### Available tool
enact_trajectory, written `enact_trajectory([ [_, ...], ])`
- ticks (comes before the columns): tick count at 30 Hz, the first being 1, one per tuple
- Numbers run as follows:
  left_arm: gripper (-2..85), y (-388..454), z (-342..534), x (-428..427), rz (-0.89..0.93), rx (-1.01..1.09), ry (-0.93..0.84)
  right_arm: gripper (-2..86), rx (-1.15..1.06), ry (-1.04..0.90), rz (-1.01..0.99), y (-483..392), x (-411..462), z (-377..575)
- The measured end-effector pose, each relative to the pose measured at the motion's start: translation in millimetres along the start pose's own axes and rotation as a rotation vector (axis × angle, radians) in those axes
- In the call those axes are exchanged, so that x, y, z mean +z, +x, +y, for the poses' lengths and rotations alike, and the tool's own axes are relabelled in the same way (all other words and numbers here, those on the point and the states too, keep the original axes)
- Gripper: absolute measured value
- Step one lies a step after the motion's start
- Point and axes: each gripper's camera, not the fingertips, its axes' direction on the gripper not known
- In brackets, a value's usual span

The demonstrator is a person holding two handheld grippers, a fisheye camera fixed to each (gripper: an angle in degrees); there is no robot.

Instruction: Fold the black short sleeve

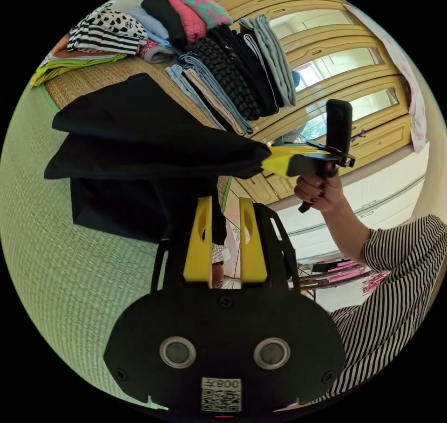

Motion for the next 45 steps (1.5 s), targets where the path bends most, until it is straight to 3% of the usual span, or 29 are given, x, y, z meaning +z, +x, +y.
enact_trajectory([
  [5,7.3,-3,52,-32,-0.048,-0.047,-0.027,0.5,-0.023,-0.078,0.025,-5,28,2],
  [11,6.8,-12,59,-53,-0.088,-0.111,0.037,0.6,-0.105,-0.295,0.268,-15,104,14],
  [15,6.2,-7,29,-49,-0.133,-0.054,0.04,0.7,-0.082,-0.275,0.265,-13,107,15],
  [19,4.3,-18,2,-7,-0.284,-0.043,-0.11,0.6,-0.018,-0.222,0.222,-9,97,16],
  [25,2.4,-18,6,-35,-0.259,-0.075,-0.005,0.2,0.026,-0.111,0.193,-21,62,18],
  [29,1.2,-37,8,-36,-0.34,-0.167,-0.003,0.1,0.066,-0.011,0.18,-13,41,11],
  [35,0.3,-43,-9,-21,-0.324,-0.17,-0.032,0.1,0.143,-0.138,0.319,21,83,3],
  [42,0.1,-29,13,-45,-0.281,-0.149,0.032,0.0,0.163,-0.052,0.325,10,90,6],
  [45,0.1,-9,33,-62,-0.379,-0.083,0.027,0.0,0.143,-0.056,0.385,-3,97,1],
])
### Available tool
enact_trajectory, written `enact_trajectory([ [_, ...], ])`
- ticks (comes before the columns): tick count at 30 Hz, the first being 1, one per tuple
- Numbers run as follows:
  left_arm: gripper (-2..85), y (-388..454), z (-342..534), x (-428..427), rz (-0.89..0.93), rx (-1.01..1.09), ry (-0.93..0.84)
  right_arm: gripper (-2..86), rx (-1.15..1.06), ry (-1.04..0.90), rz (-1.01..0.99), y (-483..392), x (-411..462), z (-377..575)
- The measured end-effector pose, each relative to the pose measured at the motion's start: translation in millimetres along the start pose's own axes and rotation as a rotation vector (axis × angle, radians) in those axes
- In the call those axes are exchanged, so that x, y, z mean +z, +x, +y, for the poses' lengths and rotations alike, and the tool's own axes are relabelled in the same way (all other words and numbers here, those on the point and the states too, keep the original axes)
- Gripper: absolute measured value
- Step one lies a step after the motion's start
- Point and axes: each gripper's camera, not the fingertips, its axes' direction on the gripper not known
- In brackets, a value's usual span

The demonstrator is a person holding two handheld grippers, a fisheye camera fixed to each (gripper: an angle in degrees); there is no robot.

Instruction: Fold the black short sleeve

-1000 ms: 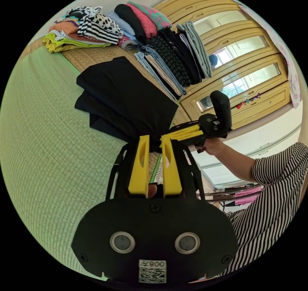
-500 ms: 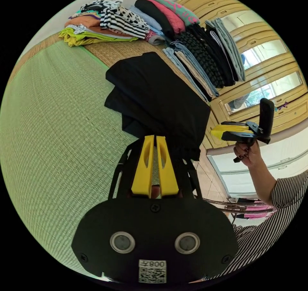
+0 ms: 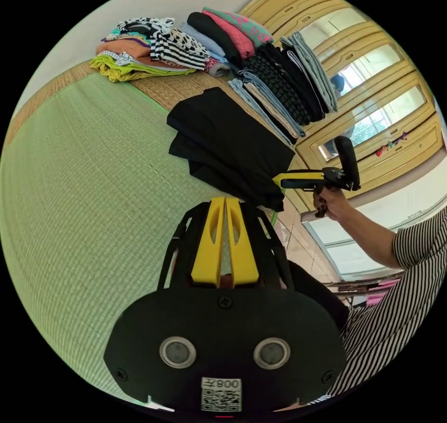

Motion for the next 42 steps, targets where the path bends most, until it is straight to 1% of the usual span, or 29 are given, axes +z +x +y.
enact_trajectory([
  [2,0.1,9,17,-5,-0.153,0.051,-0.052,0.0,-0.024,0.011,0.048,-12,2,0],
  [3,0.1,11,20,-3,-0.187,0.064,-0.074,0.0,-0.033,0.015,0.081,-19,3,-1],
  [5,0.1,18,31,11,-0.312,0.108,-0.149,0.0,-0.043,0.02,0.133,-32,5,-2],
  [7,0.2,28,34,14,-0.35,0.162,-0.119,0.0,-0.062,0.026,0.195,-45,9,-4],
  [9,0.3,33,32,15,-0.379,0.162,-0.109,0.1,-0.084,0.039,0.273,-62,13,-5],
  [12,0.4,27,27,10,-0.335,0.099,-0.088,0.1,-0.032,0.056,0.301,-70,14,-8],
  [15,0.8,13,14,-3,-0.227,0.041,-0.098,0.2,0.033,0.05,0.261,-69,0,-19],
  [16,1.0,11,7,-12,-0.186,0.034,-0.064,0.2,0.05,0.069,0.251,-68,-6,-20],
  [18,1.5,9,-7,-25,-0.126,0.036,-0.013,0.4,0.11,0.172,0.222,-57,-38,-21],
  [20,2.8,2,-32,-33,-0.044,0.027,0.023,1.0,0.177,0.221,0.26,-40,-59,-24],
  [22,4.3,-8,-55,-34,-0.004,-0.001,0.033,3.0,0.234,0.238,0.304,-16,-72,-29],
  [24,6.1,-19,-78,-35,0.014,-0.035,0.059,6.9,0.315,0.203,0.296,26,-77,-39],
  [27,8.0,-43,-117,-29,0.052,-0.12,0.047,7.9,0.392,0.116,0.21,69,-68,-50],
  [29,8.4,-58,-142,-21,0.08,-0.184,0.039,8.1,0.428,0.072,0.194,83,-58,-54],
  [31,7.8,-64,-158,-9,0.108,-0.208,-0.004,7.5,0.45,0.047,0.157,89,-47,-57],
  [32,6.7,-64,-167,0,0.123,-0.207,-0.04,6.9,0.458,0.043,0.138,89,-43,-60],
  [37,3.8,-45,-195,-1,0.089,-0.16,-0.056,3.4,0.408,0.02,0.18,78,-42,-76],
  [42,3.3,-28,-232,-12,0.094,-0.117,-0.039,2.3,0.438,0.089,0.145,91,-57,-83],
])
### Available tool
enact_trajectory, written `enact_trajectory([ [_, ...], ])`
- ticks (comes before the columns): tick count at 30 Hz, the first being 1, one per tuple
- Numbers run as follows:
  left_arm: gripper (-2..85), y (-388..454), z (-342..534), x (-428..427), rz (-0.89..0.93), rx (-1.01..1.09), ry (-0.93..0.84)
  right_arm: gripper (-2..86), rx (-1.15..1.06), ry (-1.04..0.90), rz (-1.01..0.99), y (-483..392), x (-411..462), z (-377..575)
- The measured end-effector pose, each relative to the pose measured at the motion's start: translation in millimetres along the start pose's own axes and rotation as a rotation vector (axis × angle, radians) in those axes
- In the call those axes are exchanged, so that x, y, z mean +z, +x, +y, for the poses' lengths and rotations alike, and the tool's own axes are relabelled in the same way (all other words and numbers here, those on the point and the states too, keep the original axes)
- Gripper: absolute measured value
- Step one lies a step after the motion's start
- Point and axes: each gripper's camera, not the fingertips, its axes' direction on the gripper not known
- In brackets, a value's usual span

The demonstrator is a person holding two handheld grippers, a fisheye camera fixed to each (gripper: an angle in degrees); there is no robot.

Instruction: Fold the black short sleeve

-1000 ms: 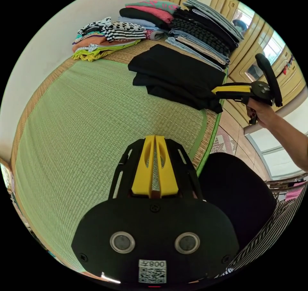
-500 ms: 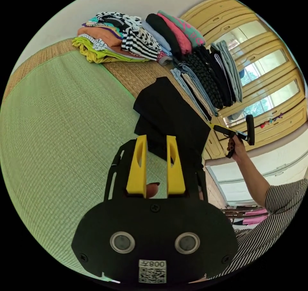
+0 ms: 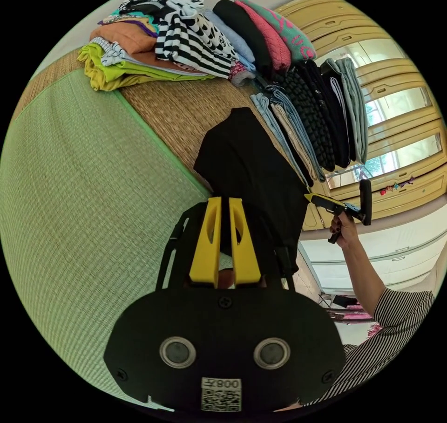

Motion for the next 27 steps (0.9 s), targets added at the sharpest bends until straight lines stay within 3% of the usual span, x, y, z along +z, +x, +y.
enact_trajectory([
  [9,4.9,41,-44,-15,-0.032,0.047,-0.008,4.2,0.084,-0.001,-0.074,19,18,1],
  [16,8.0,56,24,-93,0.037,0.063,0.141,5.6,0.14,0.164,-0.038,7,0,43],
  [22,7.5,81,81,-137,0.067,0.053,0.147,7.0,-0.132,0.337,-0.096,-115,-12,20],
  [27,6.9,123,107,-160,0.105,0.086,0.141,7.3,-0.346,0.42,-0.225,-239,0,-87],
])
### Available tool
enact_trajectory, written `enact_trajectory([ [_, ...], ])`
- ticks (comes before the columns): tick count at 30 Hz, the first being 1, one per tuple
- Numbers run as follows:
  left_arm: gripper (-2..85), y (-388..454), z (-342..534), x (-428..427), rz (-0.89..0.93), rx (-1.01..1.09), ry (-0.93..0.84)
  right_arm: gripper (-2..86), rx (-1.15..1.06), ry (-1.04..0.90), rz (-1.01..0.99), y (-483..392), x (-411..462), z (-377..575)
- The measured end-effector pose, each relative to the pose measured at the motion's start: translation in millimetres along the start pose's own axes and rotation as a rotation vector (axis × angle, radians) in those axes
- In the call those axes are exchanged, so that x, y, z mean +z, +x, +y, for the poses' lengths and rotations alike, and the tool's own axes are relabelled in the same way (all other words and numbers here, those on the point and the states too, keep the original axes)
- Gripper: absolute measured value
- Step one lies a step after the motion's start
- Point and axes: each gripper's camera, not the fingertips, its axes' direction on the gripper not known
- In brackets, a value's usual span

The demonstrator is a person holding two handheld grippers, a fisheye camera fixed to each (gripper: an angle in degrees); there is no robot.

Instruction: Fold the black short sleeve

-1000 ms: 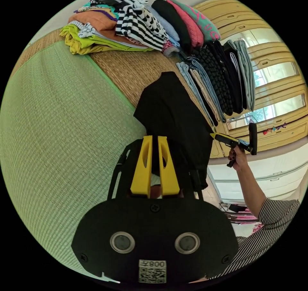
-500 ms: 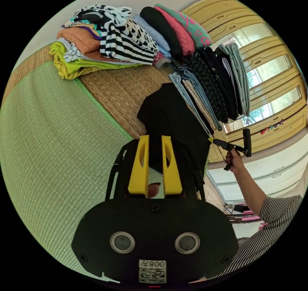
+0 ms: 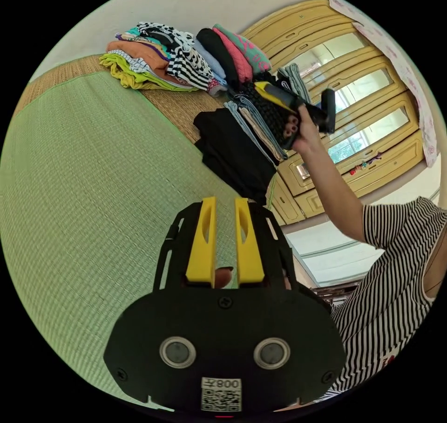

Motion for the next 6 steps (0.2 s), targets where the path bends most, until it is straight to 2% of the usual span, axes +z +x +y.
enact_trajectory([
  [3,6.8,32,11,-15,-0.026,0.02,0.005,7.4,-0.008,0.015,-0.072,-19,44,-65],
  [6,6.7,48,25,-26,0.02,-0.016,0.017,8.0,0.009,0.009,-0.035,-32,86,-112],
])
